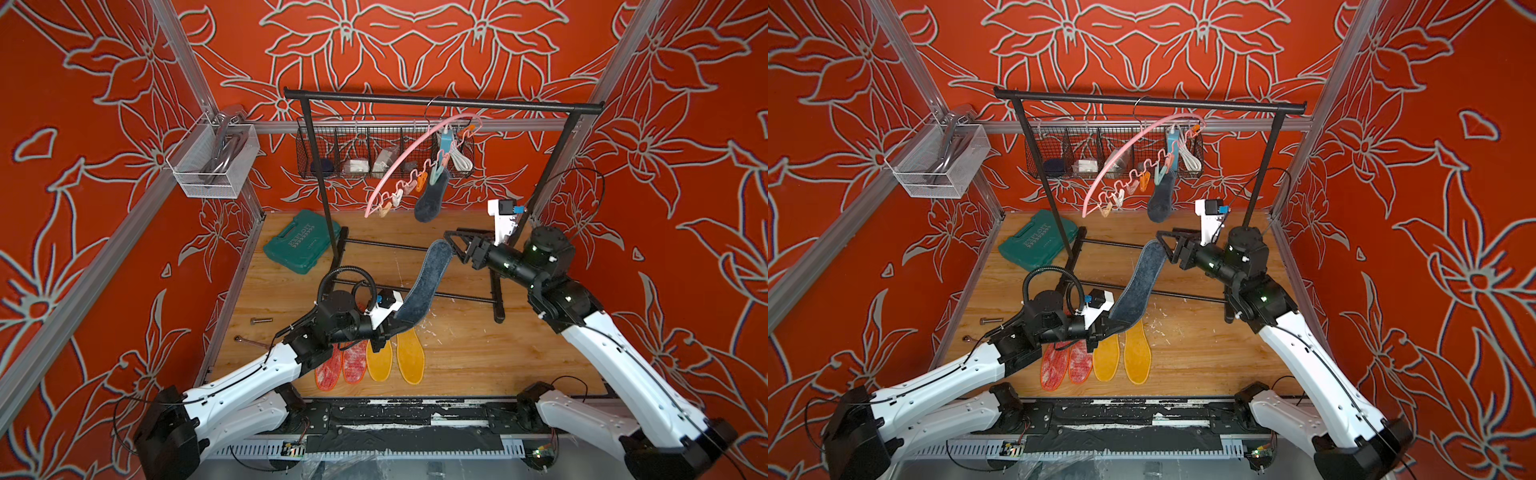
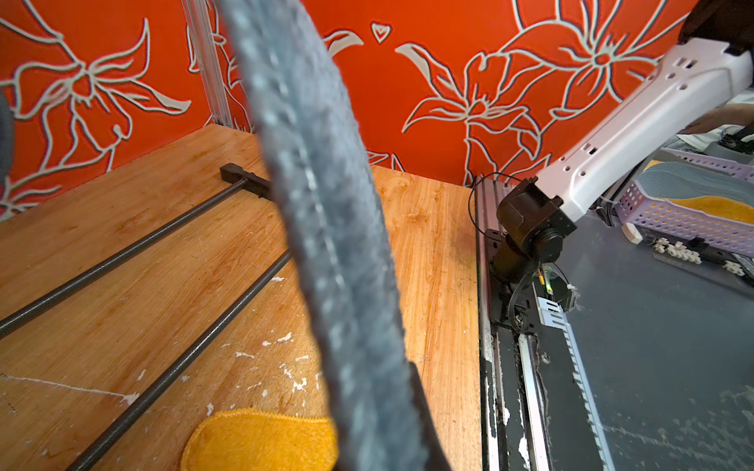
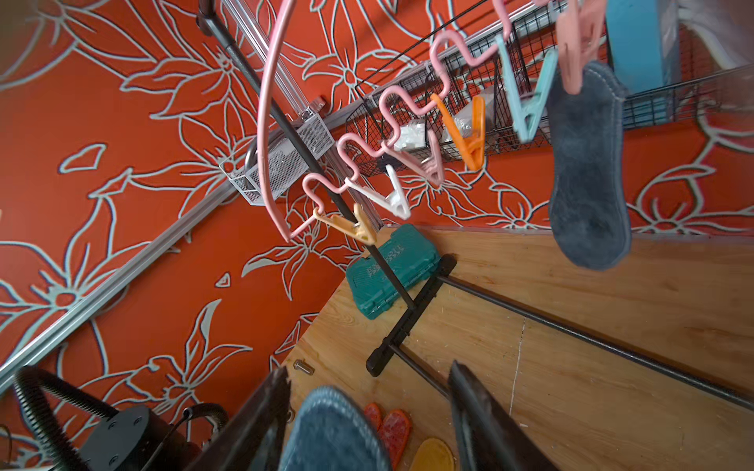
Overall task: Take the shoe insoles off the hanger
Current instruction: Open the clamp at the hanger.
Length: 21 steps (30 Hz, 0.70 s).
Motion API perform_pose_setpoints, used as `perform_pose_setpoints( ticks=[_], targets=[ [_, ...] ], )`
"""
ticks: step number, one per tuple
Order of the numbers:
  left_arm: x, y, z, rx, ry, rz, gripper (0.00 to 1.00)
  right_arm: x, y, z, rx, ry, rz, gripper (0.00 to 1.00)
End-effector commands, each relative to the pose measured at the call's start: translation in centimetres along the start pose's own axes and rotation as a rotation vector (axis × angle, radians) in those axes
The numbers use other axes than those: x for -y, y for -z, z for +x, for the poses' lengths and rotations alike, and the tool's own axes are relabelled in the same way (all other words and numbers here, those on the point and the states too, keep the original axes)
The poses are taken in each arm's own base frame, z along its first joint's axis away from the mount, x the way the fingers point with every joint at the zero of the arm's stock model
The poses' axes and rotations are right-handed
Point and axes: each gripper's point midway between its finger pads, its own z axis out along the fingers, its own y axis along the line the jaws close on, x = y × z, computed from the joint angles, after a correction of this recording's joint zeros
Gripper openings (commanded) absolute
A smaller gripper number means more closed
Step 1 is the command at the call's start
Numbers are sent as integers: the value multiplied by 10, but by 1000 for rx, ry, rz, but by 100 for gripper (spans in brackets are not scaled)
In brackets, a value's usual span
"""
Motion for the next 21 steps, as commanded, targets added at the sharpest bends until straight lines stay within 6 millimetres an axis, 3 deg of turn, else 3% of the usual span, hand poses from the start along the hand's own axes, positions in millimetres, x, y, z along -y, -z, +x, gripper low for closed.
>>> perform_pose_setpoints(
  ticks=[1, 4, 9, 17, 21],
  targets=[
    [8, 1, -9, 26, -22, 36, 0, 9, 12, 27, -51, -40, 22, 65],
    [10, 1, -8, 43, -14, 49, 0, 6, 25, 50, -103, 9, -12, 67],
    [14, -3, -9, 42, 6, 87, 0, -33, 47, 89, -162, 221, -303, 71],
    [23, -3, -12, 57, 5, 138, 0, -18, 43, 119, -101, 231, -313, 73],
    [22, -4, -11, 52, -4, 137, 0, -27, 39, 134, -55, 278, -398, 74]
  ],
)
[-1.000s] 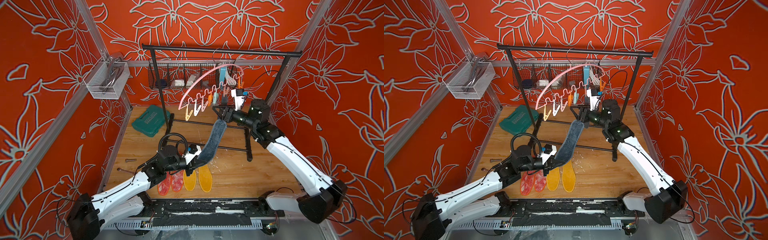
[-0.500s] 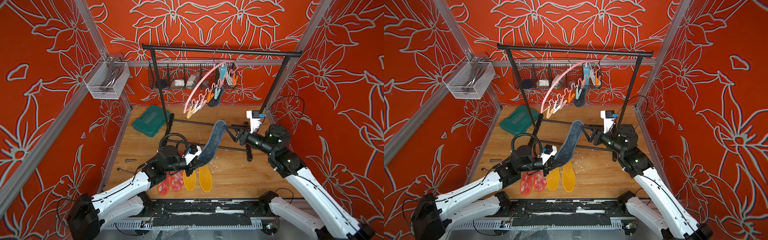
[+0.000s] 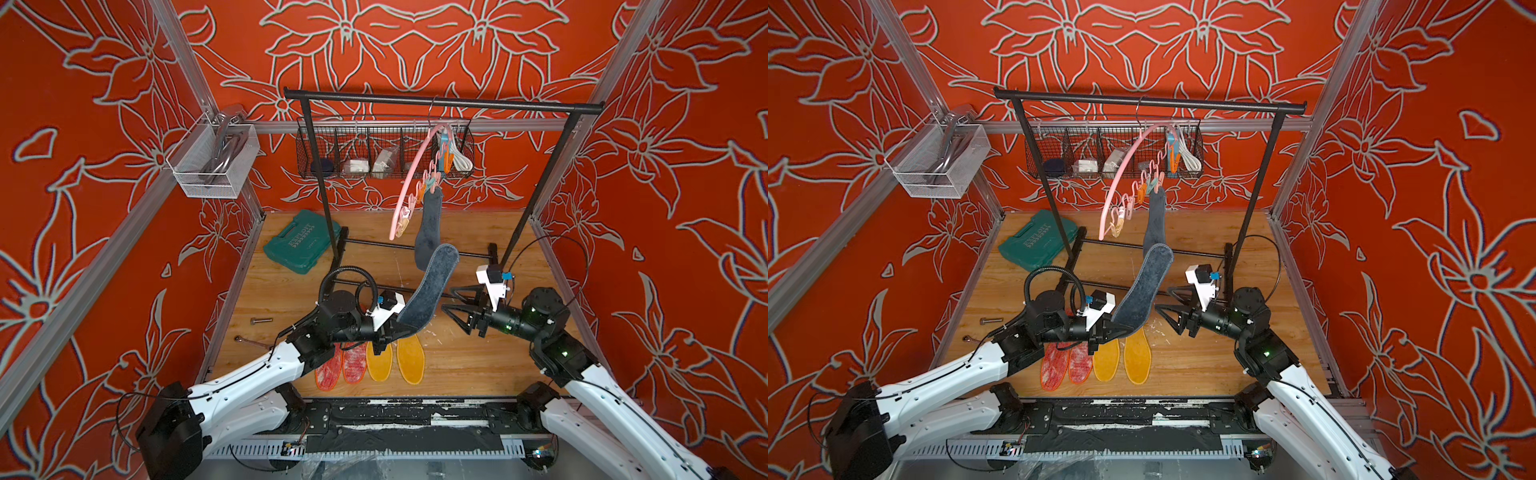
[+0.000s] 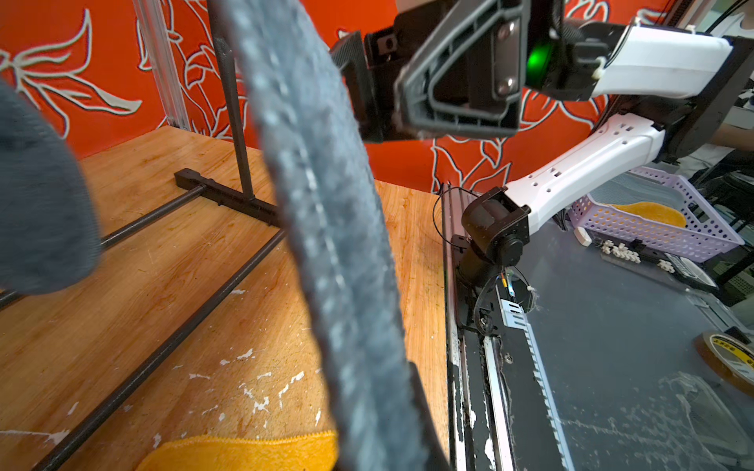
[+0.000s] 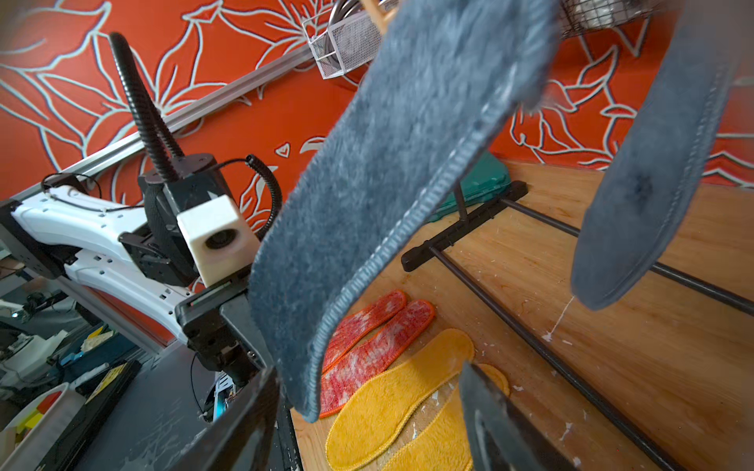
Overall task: Take the shoe insoles off the hanger
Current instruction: Open the clamp at the hanger.
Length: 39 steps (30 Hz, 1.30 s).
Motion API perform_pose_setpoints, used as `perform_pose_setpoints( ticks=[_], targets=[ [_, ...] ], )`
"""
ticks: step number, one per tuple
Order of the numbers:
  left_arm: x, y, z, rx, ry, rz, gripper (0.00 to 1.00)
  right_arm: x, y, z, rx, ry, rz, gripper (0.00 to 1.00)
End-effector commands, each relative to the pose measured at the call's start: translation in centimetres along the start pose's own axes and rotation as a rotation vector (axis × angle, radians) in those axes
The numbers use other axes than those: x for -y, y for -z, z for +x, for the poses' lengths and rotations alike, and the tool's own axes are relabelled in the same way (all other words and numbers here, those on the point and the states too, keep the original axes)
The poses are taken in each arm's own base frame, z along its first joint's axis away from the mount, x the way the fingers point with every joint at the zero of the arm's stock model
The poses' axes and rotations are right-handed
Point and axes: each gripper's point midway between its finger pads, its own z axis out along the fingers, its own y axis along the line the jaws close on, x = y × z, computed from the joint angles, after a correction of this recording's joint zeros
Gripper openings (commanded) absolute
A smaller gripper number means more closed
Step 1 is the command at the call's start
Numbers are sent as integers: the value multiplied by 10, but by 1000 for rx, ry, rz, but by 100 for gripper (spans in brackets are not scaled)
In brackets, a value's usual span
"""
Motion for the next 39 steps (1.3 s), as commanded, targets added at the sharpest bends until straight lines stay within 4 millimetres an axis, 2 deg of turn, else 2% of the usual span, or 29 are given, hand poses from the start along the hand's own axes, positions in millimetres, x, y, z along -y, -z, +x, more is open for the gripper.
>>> perform_pose_setpoints(
  ticks=[1, 6, 11, 14, 19, 21, 25, 26, 29, 31, 33, 36, 37, 38, 39],
  targets=[
    [4, -7, 1, -2, -16, 38, 0, -17, -5, -9, 93, 105, -78, 74],
    [5, -11, 3, -16, 0, 64, 0, -16, -11, -3, 120, 127, -58, 75],
    [6, -16, 6, -36, 11, 81, 0, -10, -10, -19, 251, 104, -34, 74],
    [9, -18, 6, -31, 8, 94, 0, -13, -15, -22, 254, 107, -49, 71],
    [6, -23, 10, -53, 22, 94, 0, -15, -15, -28, 265, 86, -57, 53],
    [6, -23, 10, -53, 19, 94, 0, -15, -17, -23, 237, 90, -58, 43],
    [-2, -25, 19, -63, 29, 51, 1, -14, -20, -9, 150, 127, -50, 17],
    [-5, -26, 22, -70, 38, 36, 8, -10, -20, -5, 107, 148, -23, 11],
    [-13, -29, 31, -97, 71, 3, 21, 7, -17, 15, -42, 169, 86, 3],
    [-27, -30, 40, -117, 95, -73, 25, 13, -14, 25, -108, 136, 127, 0],
    [-52, -30, 52, -141, 138, -209, 30, 17, -12, 34, -156, 88, 151, 0],
    [-66, -32, 65, -160, 149, -270, 35, 28, -10, 50, -243, 22, 209, 0],
    [-68, -33, 68, -167, 158, -282, 39, 34, -7, 57, -289, -10, 250, 0],
    [-71, -33, 71, -172, 164, -296, 50, 38, -5, 63, -336, -34, 282, 0],
    [-73, -32, 75, -180, 167, -311, 55, 42, -3, 68, -376, -56, 307, 0]
  ],
)
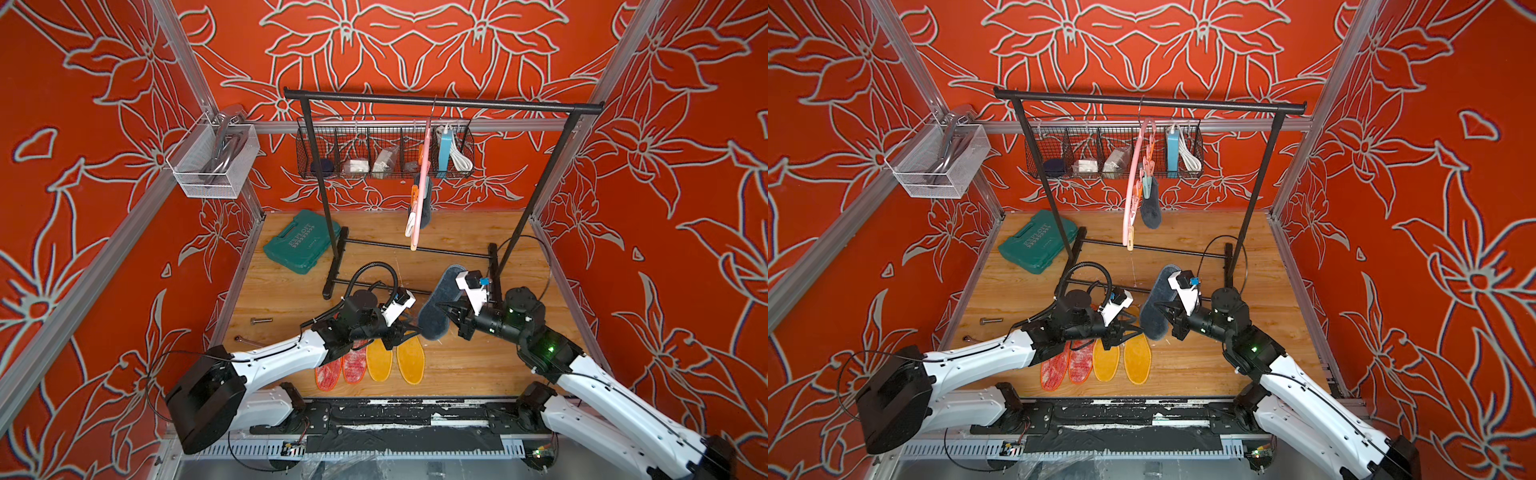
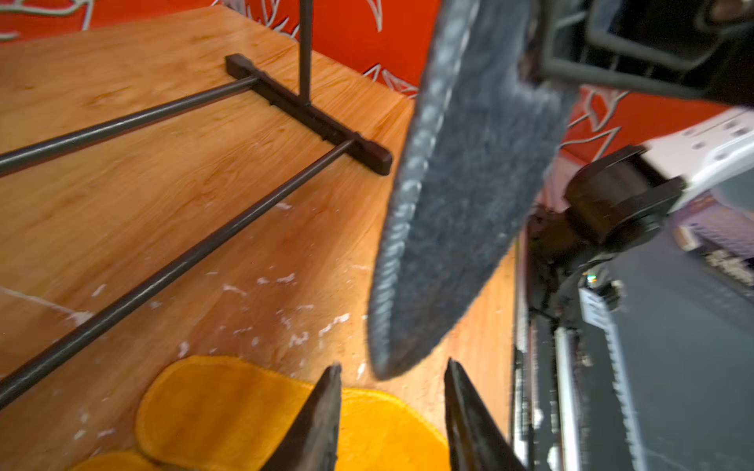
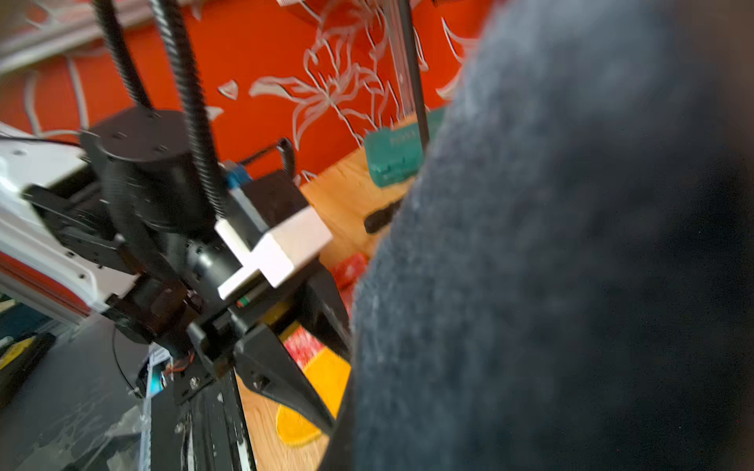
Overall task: Take the shoe insoles off the hanger
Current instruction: Open the clamp at the hanger, then place the insole at the center of the board.
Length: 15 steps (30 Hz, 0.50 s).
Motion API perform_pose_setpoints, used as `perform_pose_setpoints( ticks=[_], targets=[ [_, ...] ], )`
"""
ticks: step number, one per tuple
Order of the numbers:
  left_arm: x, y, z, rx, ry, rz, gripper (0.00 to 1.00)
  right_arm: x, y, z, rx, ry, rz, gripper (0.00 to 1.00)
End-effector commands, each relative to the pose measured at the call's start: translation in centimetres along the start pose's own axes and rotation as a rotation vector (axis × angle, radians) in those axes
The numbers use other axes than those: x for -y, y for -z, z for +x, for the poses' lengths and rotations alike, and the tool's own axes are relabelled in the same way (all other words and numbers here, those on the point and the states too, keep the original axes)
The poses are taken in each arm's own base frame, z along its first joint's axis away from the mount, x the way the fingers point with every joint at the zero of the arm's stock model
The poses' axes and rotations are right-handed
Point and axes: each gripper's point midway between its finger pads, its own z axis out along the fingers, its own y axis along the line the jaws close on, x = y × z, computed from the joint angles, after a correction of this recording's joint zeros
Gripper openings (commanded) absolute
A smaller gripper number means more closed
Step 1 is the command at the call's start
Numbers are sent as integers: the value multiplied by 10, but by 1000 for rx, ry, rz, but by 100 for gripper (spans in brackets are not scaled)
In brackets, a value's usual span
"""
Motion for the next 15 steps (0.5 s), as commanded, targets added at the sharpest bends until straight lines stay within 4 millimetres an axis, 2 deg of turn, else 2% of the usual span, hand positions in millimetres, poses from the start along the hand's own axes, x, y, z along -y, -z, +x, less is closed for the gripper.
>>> perform_pose_setpoints(
  ticks=[1, 6, 11, 15],
  targets=[
    [-20, -1, 3, 14, 13, -114, 58, 18, 4, 34, -215, -89, 125, 0],
    [-55, 15, 4, 37, 38, -338, 62, 28, -2, 65, -419, -161, 174, 0],
    [-98, 47, 12, 75, 99, -638, 81, 28, -12, 101, -598, -247, 154, 0],
    [-108, 55, 18, 68, 100, -710, 83, 41, -15, 128, -735, -297, 219, 0]
  ],
)
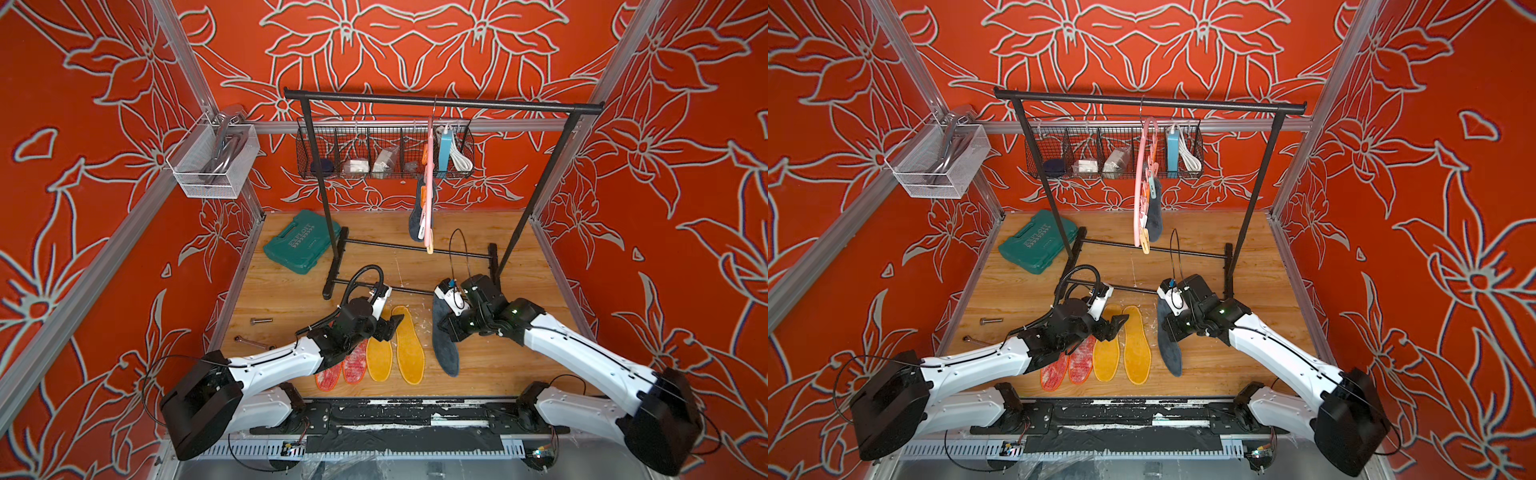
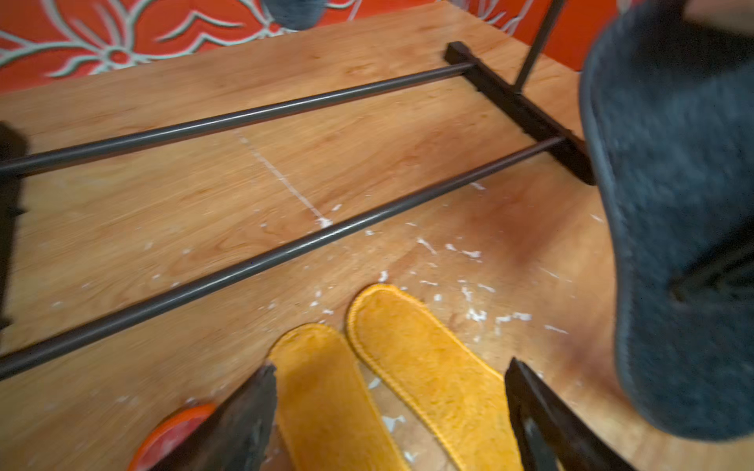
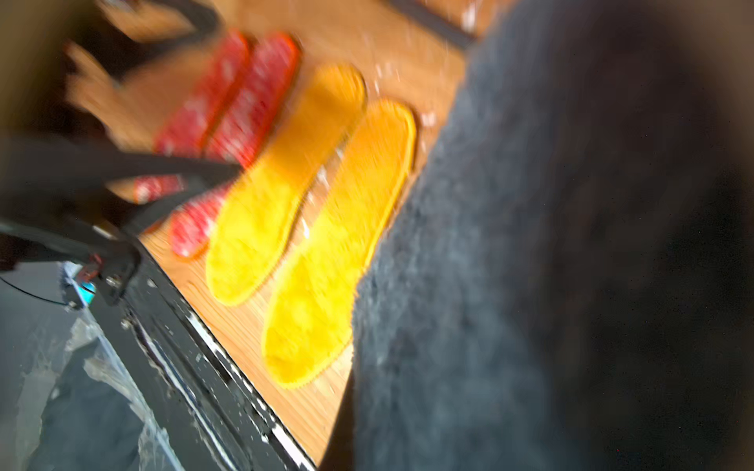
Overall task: Take the shoe insoles off the hanger
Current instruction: Place the insole at the center of the board.
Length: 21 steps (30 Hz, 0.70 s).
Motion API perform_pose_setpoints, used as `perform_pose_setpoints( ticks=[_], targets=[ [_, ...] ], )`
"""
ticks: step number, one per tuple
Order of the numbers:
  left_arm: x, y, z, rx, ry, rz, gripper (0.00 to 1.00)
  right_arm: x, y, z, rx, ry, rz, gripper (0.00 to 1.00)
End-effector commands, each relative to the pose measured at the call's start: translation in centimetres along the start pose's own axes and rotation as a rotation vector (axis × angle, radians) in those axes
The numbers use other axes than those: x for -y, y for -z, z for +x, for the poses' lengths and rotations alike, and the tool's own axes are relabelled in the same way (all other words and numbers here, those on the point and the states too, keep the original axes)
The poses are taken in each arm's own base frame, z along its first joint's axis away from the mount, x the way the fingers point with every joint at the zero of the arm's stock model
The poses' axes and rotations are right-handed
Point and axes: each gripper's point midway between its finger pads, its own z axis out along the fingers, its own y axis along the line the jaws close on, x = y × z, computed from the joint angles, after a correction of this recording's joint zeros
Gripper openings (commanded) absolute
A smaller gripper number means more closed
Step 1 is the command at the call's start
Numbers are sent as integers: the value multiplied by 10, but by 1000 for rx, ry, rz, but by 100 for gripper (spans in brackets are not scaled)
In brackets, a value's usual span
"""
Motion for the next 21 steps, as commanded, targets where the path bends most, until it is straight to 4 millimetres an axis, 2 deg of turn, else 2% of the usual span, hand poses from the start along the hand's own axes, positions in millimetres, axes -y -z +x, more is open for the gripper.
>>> perform_pose_setpoints(
  ticks=[1, 8, 14, 21],
  targets=[
    [-25, 3, -3, 25, 23, -145, 83, 7, -7, 14, -113, -44, 45, 0],
    [-28, 0, 0, 20, 34, -159, 83, 8, -45, 16, -171, -84, -7, 0],
    [-33, 2, -1, 16, 17, -191, 83, 29, -64, 21, -199, -75, 75, 1],
    [-32, -1, 0, 11, 16, -178, 83, 40, -70, 20, -201, -62, 122, 18]
  ],
)
